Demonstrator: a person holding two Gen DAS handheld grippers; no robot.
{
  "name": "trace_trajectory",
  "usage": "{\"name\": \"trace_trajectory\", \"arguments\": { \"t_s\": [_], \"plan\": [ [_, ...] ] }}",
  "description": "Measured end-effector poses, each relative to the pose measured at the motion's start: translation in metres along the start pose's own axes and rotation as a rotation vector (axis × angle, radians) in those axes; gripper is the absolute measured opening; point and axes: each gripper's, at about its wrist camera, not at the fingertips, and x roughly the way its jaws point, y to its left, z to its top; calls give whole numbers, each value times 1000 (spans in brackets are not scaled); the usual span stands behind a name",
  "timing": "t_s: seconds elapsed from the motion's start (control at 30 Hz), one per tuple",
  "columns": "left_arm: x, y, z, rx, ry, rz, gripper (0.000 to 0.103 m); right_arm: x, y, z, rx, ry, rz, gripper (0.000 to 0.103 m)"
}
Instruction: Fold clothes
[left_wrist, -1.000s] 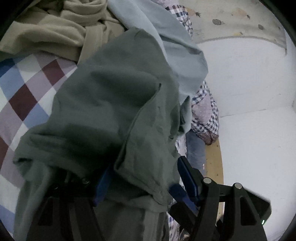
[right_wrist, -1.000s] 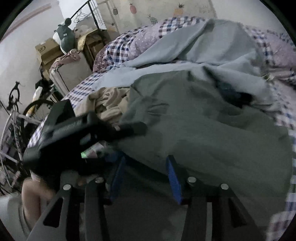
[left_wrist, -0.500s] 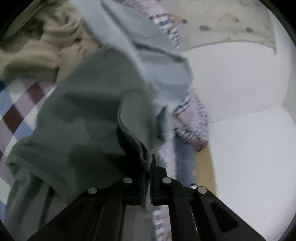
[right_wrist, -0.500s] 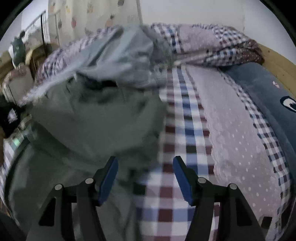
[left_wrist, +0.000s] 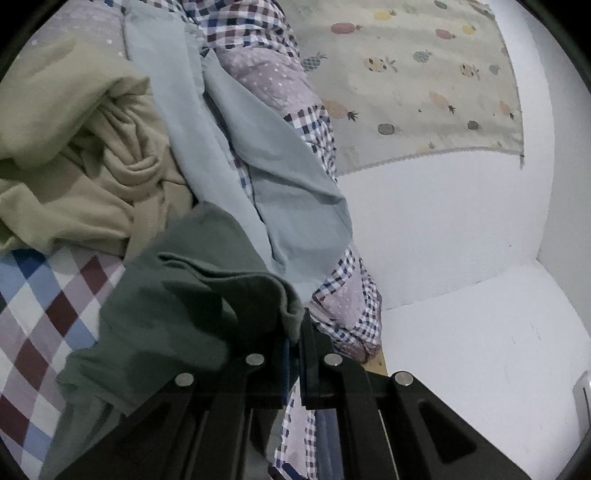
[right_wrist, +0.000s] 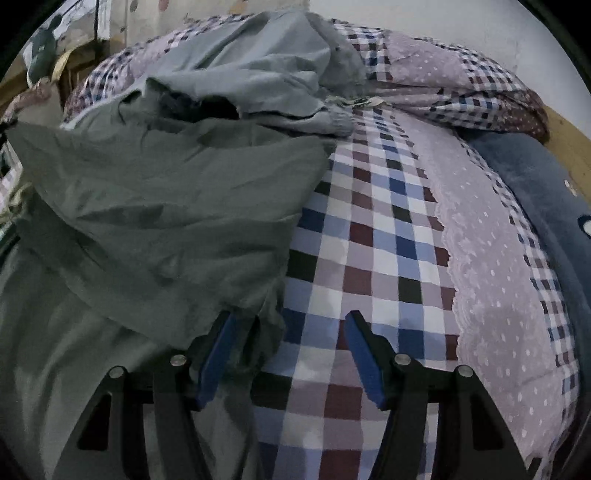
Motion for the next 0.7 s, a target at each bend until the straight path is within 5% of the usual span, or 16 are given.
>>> {"name": "trace_trajectory", "arguments": {
  "t_s": [0.1, 0.23, 0.43, 0.6, 0.7],
  "plan": [
    [5, 4, 2, 7, 2, 25, 2, 10, 6, 0, -14, 5, -19, 59],
    [7, 9, 0, 7, 16, 57, 2, 15, 5, 4, -13, 12, -69, 5],
    [7, 17, -5, 51, 62, 154, 2, -10, 4, 10, -104, 19, -130, 4],
    [15, 46, -15, 21, 143, 351, 2, 19, -1, -14, -150, 289, -36, 4],
    [15, 50, -17, 60, 168, 426, 2, 2, -16, -7, -109, 289, 49, 13]
  ]
}}
